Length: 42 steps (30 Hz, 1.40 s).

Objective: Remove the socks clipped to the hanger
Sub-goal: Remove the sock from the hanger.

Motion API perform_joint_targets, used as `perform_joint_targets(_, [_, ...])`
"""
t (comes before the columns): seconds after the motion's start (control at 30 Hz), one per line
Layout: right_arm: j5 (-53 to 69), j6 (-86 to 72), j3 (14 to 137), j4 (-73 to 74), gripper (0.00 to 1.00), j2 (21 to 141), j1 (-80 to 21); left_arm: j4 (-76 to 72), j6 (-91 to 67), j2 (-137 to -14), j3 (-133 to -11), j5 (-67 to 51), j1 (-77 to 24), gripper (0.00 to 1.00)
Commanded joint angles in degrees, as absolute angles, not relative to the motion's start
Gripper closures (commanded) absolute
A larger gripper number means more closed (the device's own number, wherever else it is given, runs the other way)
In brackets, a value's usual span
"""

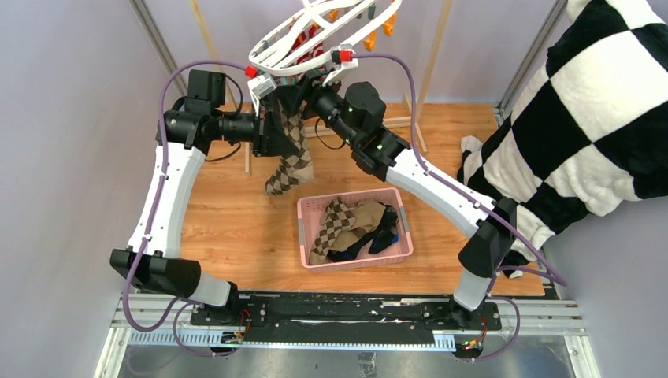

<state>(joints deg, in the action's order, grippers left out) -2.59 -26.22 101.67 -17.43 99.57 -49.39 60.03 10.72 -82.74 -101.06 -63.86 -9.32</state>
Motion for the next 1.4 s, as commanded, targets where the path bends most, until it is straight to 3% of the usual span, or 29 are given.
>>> perform_joint_targets(0.0, [-2.4, -27.2, 104.6, -16.6, 0.43, 100.4, -48.4, 61.1, 11.3, -80.6, -101.8, -63.8, -10.1, 1.00])
perform_joint_targets(0.43, [7.5, -34.3, 105.9, -22.6, 0.99, 100.9, -45.5, 61.1, 12.2, -78.5, -101.4, -61.4, -10.1, 1.00])
perform_joint_targets(0.63, [13.7, -37.8, 102.8, -26.2, 1.00, 97.1, -43.6, 60.9, 13.1, -75.5, -98.7, -60.0, -10.1, 1.00])
perform_joint_targets(0.9, [17.4, -41.0, 88.0, -30.3, 0.98, 85.0, -38.2, 60.8, 15.5, -68.9, -93.4, -57.6, -10.0, 1.00])
perform_joint_targets(1.0, [17.4, -41.8, 83.9, -31.6, 0.91, 82.2, -36.7, 60.8, 15.7, -67.7, -93.1, -56.8, -10.0, 1.00])
perform_joint_targets(1.27, [21.8, -38.0, 80.7, -27.7, 0.23, 79.7, -36.1, 60.9, 15.0, -67.6, -93.9, -56.5, -10.0, 1.00])
perform_joint_targets(1.37, [24.4, -35.3, 77.9, -25.0, 0.07, 77.7, -36.2, 60.8, 15.1, -67.5, -94.2, -56.2, -10.0, 1.00])
